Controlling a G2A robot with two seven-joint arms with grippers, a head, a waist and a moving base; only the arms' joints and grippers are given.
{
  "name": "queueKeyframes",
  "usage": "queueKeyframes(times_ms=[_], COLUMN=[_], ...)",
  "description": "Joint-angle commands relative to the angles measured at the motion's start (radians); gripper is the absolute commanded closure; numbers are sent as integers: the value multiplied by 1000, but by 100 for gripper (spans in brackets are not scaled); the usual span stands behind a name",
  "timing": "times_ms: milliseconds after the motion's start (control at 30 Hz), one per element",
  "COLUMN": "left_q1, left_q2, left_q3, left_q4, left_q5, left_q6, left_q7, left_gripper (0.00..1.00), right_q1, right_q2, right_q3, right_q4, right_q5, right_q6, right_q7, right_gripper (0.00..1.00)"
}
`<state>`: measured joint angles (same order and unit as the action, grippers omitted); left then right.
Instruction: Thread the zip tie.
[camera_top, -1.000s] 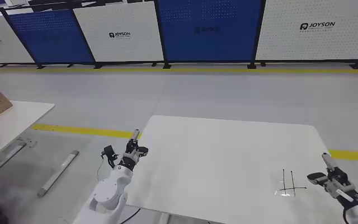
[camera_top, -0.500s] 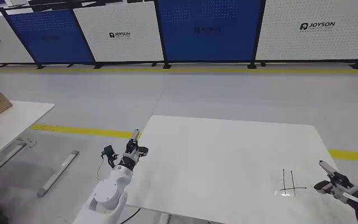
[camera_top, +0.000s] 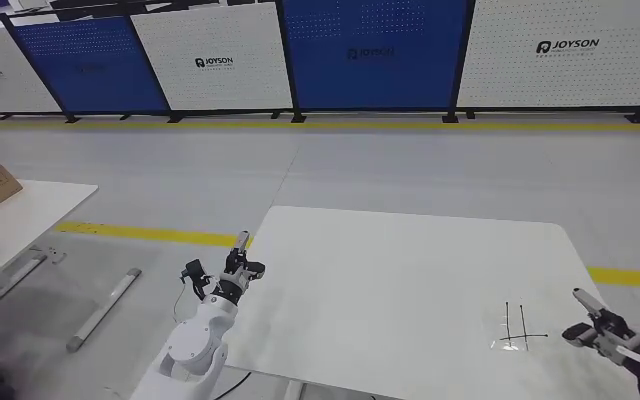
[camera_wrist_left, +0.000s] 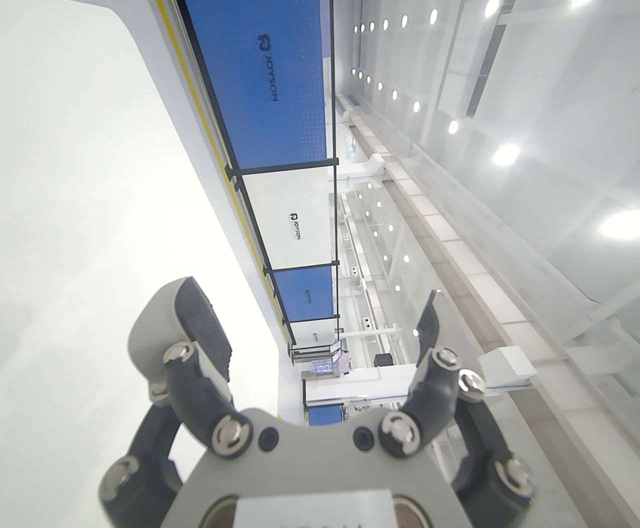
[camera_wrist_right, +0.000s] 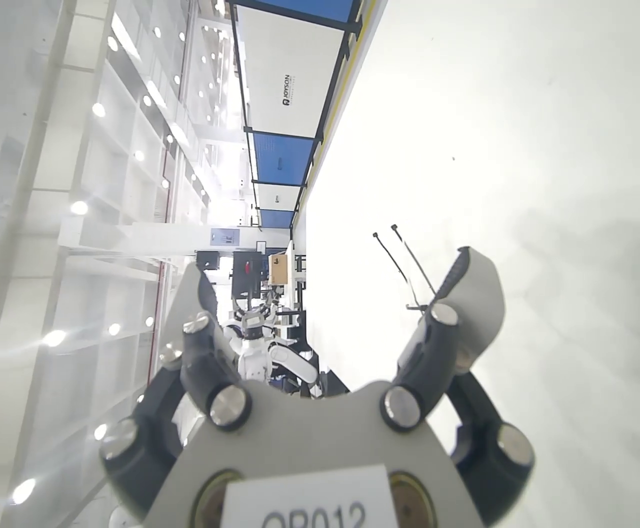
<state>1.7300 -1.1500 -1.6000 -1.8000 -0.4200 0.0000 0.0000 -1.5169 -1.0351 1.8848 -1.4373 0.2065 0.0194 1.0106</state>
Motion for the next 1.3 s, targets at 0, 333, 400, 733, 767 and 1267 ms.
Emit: queueKeyframes(times_ms=[0,333,400,733,767,1267], left_q1=[0,0,0,0,0,0], left_q2=[0,0,0,0,0,0], left_q3=[0,0,0,0,0,0], left_q4=[0,0,0,0,0,0], left_q5=[0,0,0,0,0,0], left_q6=[0,0,0,0,0,0], left_q7=[0,0,0,0,0,0], left_gripper=[0,0,0,0,0,0], right_q1=[2,61,77,83,83,83], right_q2=[5,21,25,26,26,26], right_q3=[9,-49,-68,-74,-74,-74], right_q4=[21,111,120,124,124,124], right_q5=[6,-70,-113,-125,-125,-125], right_q6=[-45,-140,-145,-142,-142,-142], right_q7=[46,130,130,118,118,118], right_gripper=[0,0,0,0,0,0])
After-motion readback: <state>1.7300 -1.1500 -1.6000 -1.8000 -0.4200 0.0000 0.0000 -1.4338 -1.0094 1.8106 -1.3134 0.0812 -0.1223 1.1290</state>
